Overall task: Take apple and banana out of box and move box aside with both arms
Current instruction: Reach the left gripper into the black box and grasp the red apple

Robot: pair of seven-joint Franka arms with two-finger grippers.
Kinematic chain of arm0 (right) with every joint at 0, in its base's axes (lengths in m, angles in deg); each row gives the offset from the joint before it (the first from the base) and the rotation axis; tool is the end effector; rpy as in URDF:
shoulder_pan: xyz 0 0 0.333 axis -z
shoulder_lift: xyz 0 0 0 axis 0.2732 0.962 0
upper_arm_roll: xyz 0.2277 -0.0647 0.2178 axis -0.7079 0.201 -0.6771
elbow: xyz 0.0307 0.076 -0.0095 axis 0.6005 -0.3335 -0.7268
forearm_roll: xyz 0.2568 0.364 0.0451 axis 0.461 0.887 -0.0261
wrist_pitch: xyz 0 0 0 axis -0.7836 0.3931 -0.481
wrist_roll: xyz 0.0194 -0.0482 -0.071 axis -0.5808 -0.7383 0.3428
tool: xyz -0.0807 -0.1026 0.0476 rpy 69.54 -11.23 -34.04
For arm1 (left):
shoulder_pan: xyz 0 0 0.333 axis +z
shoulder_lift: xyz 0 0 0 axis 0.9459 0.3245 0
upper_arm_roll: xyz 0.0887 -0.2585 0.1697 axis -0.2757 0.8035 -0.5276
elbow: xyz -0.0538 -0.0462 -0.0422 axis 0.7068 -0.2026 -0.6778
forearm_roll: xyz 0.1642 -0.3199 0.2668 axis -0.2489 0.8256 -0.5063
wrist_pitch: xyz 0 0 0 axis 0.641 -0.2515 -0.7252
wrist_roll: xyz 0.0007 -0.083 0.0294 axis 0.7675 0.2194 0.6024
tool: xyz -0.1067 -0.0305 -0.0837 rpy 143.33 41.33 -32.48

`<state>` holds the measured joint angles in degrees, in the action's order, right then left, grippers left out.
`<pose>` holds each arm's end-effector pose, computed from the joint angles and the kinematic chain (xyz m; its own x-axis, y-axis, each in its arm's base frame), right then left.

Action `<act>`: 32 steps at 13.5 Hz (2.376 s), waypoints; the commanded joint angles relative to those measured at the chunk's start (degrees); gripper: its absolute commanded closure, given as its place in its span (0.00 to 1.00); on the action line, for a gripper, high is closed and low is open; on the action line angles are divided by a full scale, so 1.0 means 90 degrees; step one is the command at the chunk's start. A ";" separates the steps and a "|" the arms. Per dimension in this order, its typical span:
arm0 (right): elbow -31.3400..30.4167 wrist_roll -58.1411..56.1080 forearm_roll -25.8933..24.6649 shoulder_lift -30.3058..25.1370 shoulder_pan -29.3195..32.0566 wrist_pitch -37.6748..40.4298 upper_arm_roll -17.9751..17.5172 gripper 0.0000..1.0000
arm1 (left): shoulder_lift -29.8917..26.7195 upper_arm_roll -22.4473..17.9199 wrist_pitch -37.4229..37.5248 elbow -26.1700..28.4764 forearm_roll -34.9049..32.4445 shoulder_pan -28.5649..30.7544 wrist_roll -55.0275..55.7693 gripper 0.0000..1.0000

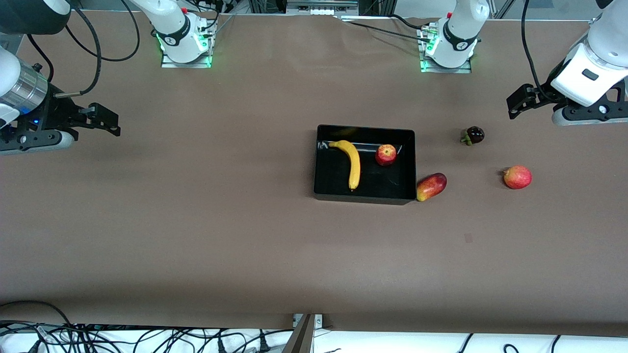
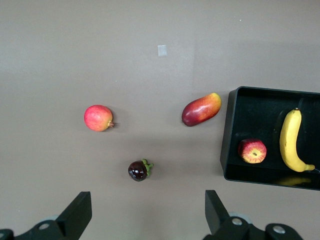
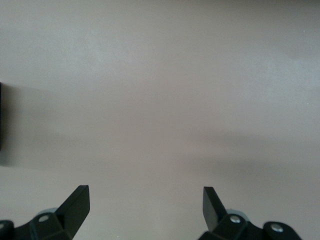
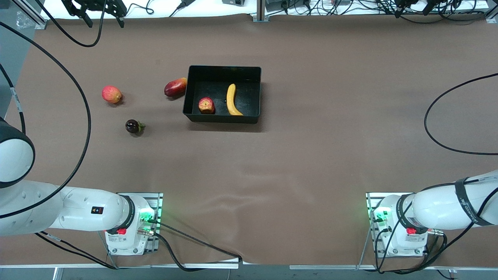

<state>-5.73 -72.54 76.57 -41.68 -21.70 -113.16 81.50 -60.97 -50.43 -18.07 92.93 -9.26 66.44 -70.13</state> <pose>0.6386 0.0625 0.5549 0.9926 0.1161 -0.0361 0.1154 -0.9931 -0.0202 0.5877 -0.0646 0.5793 0.9978 0.0572 -0.0346 0.0544 -0.9956 -0.0765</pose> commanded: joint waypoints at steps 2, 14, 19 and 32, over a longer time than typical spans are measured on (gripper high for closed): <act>0.0048 0.0027 -0.0032 0.0001 0.0035 0.0000 -0.0019 0.00 | 0.0128 -0.0034 0.0183 -0.0272 0.0095 -0.0053 -0.0032 0.00; 0.0048 0.0027 -0.0032 0.0001 0.0035 -0.0010 -0.0019 0.00 | 0.1708 0.0191 0.0088 -0.0351 0.0827 -0.0491 0.0511 0.00; 0.0048 0.0027 -0.0032 0.0001 0.0045 -0.0010 -0.0019 0.00 | 0.2461 0.0220 -0.1288 0.0164 0.0827 -0.1369 0.1374 0.00; 0.0048 0.0027 -0.0032 0.0001 0.0045 -0.0010 -0.0019 0.00 | 0.2978 0.0220 -0.5382 0.2853 0.0319 -0.2387 0.2478 0.00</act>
<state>-5.73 -72.54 76.57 -41.67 -21.60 -113.18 81.54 -35.31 -47.83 -64.21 118.65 -4.81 45.62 -49.19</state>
